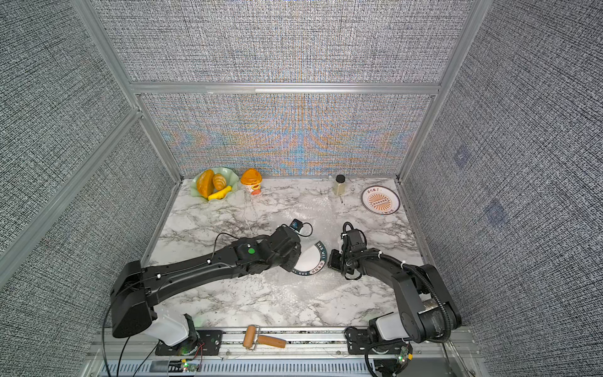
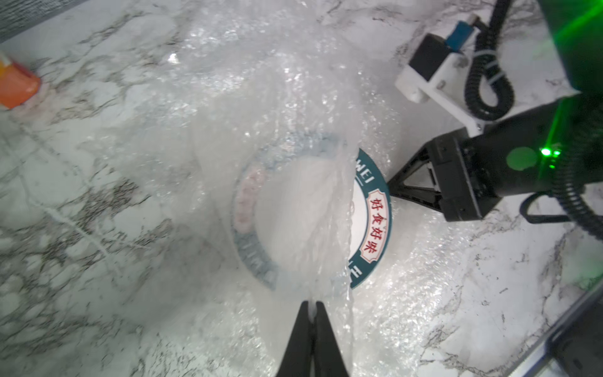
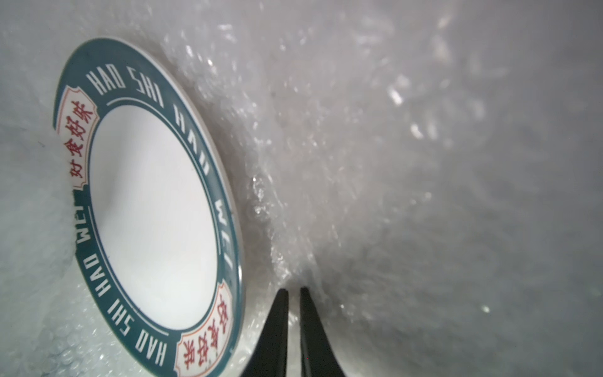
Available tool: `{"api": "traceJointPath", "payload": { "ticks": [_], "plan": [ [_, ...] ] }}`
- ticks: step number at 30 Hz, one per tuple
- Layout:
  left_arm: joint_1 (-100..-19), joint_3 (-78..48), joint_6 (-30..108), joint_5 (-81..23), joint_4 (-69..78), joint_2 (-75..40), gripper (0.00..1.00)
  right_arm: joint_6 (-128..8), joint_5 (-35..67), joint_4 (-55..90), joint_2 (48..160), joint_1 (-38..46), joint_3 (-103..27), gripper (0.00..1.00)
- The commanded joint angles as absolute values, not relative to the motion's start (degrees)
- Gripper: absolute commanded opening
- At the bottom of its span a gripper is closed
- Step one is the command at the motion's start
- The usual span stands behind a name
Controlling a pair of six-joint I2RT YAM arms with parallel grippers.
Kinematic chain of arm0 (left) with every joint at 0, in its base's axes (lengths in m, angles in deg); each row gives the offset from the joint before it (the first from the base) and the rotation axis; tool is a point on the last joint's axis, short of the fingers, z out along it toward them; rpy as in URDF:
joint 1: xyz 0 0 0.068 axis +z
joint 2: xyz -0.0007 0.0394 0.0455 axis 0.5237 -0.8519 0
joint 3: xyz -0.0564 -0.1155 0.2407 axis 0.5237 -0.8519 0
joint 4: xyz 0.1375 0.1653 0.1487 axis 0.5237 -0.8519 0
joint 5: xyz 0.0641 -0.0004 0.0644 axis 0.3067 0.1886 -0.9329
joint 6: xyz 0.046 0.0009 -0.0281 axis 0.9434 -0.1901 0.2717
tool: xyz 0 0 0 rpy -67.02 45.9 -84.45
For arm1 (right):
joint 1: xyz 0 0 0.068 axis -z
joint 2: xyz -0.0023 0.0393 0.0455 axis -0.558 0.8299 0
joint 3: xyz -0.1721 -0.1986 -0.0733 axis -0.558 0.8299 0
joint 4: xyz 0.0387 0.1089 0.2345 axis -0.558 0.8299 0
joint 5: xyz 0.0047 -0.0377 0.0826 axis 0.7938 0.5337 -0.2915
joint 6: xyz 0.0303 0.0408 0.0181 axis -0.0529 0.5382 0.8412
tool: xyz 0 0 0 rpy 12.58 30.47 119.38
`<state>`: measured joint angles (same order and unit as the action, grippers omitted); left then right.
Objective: Unpack dinner plates from bubble wrap
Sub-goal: Unwrap the bubble wrap.
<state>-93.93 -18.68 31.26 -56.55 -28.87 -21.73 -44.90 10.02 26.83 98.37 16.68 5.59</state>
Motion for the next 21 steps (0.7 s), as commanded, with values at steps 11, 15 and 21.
{"api": "traceJointPath", "payload": {
  "ticks": [11,15,21],
  "plan": [
    [-87.29,-33.48,18.27,-62.01,-32.90,-11.97,0.00,-44.80,10.33,28.32,98.64,16.73,5.49,0.13],
    [-85.74,-39.84,15.42,-60.37,-32.10,-9.95,0.00,-44.78,10.30,28.25,98.73,16.78,5.22,0.13],
    [-81.55,-47.91,13.11,-56.77,-27.16,-10.96,0.00,-44.61,9.91,28.18,99.17,16.72,4.86,0.13]
  ]
}}
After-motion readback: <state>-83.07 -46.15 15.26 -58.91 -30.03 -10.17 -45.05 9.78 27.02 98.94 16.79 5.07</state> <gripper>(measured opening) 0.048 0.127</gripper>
